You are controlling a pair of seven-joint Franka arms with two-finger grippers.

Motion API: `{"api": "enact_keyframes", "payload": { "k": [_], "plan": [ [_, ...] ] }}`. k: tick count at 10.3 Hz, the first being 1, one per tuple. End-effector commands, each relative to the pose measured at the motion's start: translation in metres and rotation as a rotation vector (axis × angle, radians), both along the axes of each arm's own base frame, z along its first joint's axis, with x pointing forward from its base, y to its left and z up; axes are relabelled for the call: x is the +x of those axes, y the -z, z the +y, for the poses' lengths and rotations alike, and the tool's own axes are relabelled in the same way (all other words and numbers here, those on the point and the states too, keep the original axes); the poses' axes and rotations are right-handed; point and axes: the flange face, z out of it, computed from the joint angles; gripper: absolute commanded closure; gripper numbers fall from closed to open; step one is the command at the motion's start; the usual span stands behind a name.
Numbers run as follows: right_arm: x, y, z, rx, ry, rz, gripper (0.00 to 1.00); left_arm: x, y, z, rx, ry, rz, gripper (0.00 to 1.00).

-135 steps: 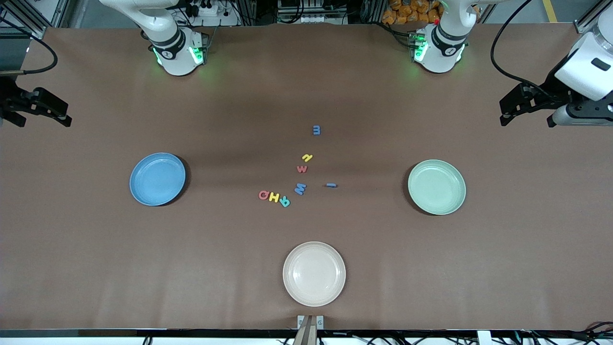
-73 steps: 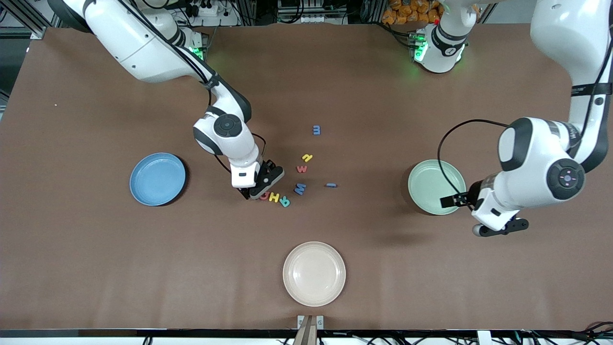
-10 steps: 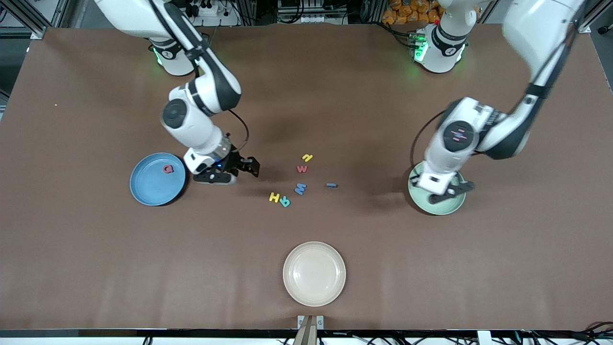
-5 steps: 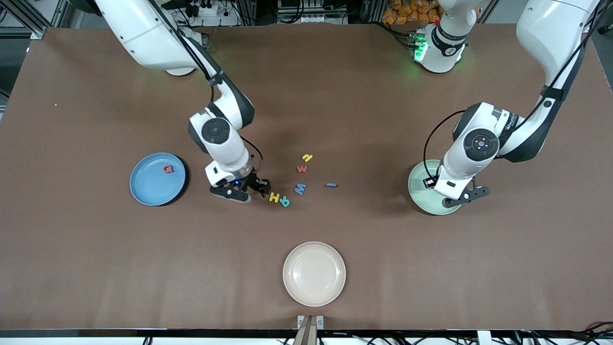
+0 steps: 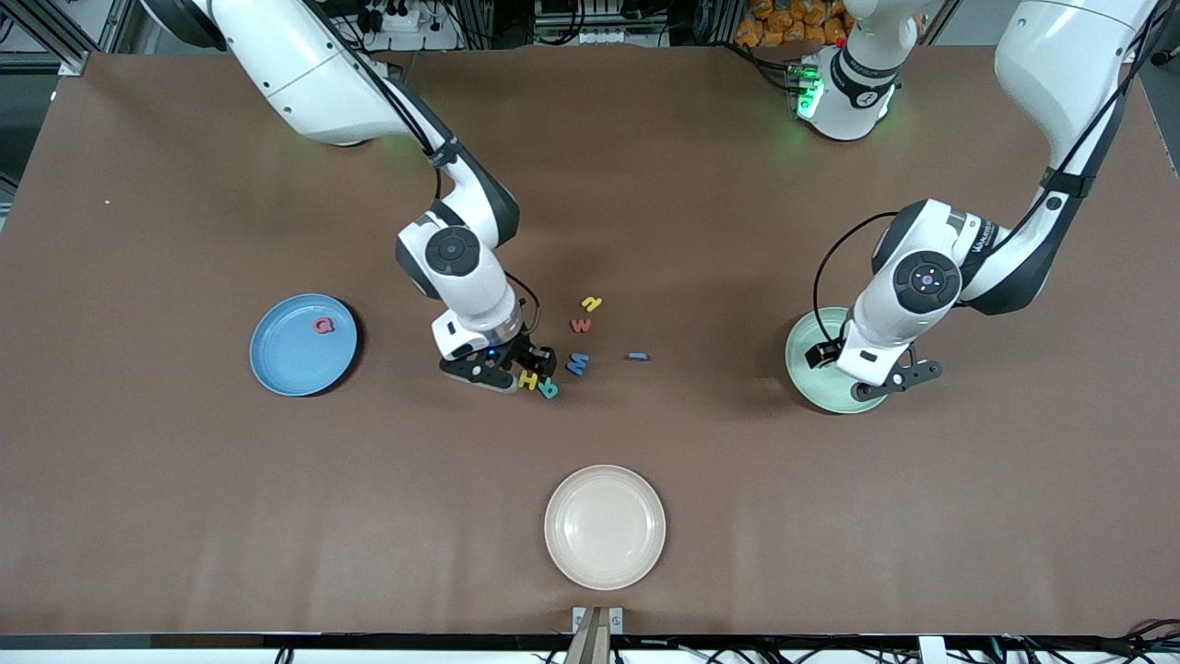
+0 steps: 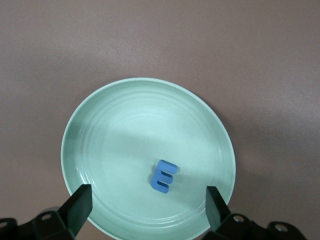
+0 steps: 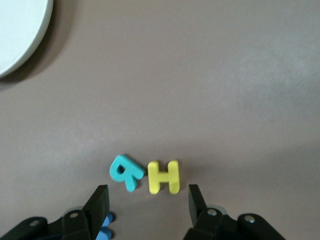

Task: Sort uppercase to blue plate, lowercase to green plate
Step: 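Place the E on the green plate while the right gripper returns, then grasp the yellow H with the right gripper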

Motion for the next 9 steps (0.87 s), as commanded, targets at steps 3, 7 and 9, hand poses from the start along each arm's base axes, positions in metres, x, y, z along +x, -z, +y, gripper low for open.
{"api": "enact_keyframes", "payload": {
  "k": [3,7,9],
  "plan": [
    [-0.006,0.032,0.014,-0.081,-0.047,-0.034,0.33,0.007,0.001,0.001,-0.024,-0.011,0.015,0.00],
    [0.000,0.034,0.005,-0.096,-0.053,-0.040,0.40,0.006,0.002,-0.001,-0.026,-0.011,0.014,0.00],
    [-0.002,0.040,0.005,-0.106,-0.065,-0.040,0.45,0.006,0.002,-0.001,-0.026,-0.011,0.014,0.00]
  ]
}}
